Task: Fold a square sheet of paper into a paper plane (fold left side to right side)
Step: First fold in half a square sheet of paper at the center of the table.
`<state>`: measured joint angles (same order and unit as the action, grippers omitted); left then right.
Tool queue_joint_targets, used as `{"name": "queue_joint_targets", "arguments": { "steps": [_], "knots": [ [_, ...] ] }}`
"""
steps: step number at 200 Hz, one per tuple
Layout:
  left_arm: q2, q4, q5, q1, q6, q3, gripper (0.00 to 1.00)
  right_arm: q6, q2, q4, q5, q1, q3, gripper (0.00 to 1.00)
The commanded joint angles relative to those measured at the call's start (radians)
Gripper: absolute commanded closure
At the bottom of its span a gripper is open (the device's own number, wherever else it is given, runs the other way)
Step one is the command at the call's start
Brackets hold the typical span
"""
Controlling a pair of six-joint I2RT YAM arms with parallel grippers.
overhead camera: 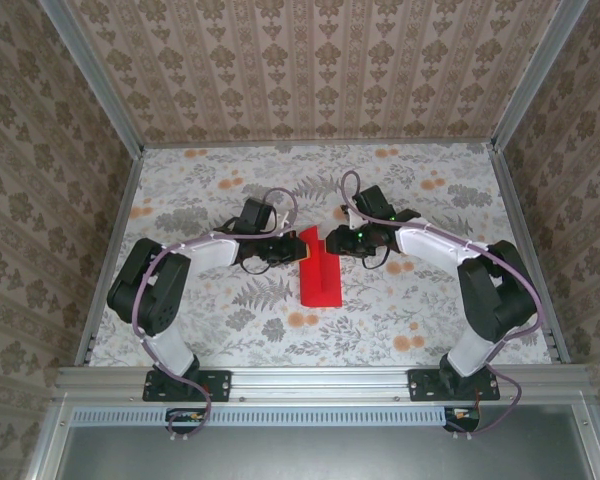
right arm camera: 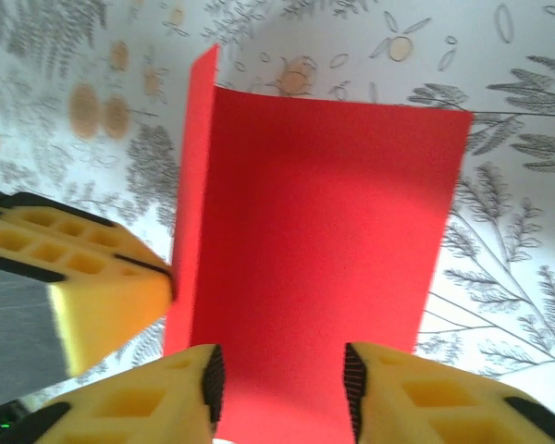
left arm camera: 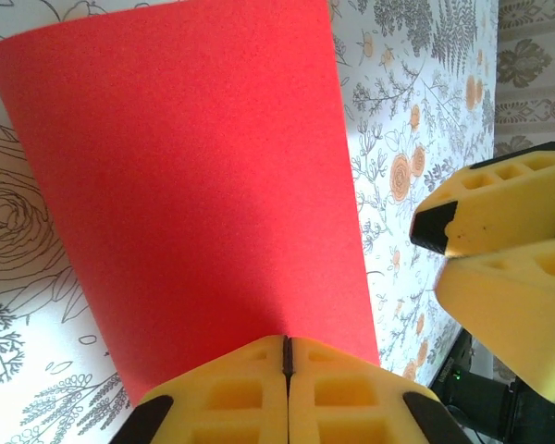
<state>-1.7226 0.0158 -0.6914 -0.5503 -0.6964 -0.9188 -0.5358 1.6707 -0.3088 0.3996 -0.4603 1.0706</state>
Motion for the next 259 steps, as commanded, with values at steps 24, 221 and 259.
{"name": "queue_joint_targets", "arguments": {
  "steps": [24, 221, 259],
  "knots": [
    [-0.011, 0.001, 0.012, -0.007, 0.006, -0.014, 0.95, -0.167, 0.013, 0.175, 0.177, 0.002, -0.057, 0.53],
    [0.019, -0.05, 0.034, -0.007, 0.042, -0.02, 0.82, -0.141, 0.107, 0.088, 0.138, -0.021, -0.012, 0.99],
    [0.068, -0.175, 0.118, 0.002, 0.112, -0.037, 0.6, -0.097, 0.113, 0.027, 0.068, -0.02, -0.004, 0.99]
  ]
}}
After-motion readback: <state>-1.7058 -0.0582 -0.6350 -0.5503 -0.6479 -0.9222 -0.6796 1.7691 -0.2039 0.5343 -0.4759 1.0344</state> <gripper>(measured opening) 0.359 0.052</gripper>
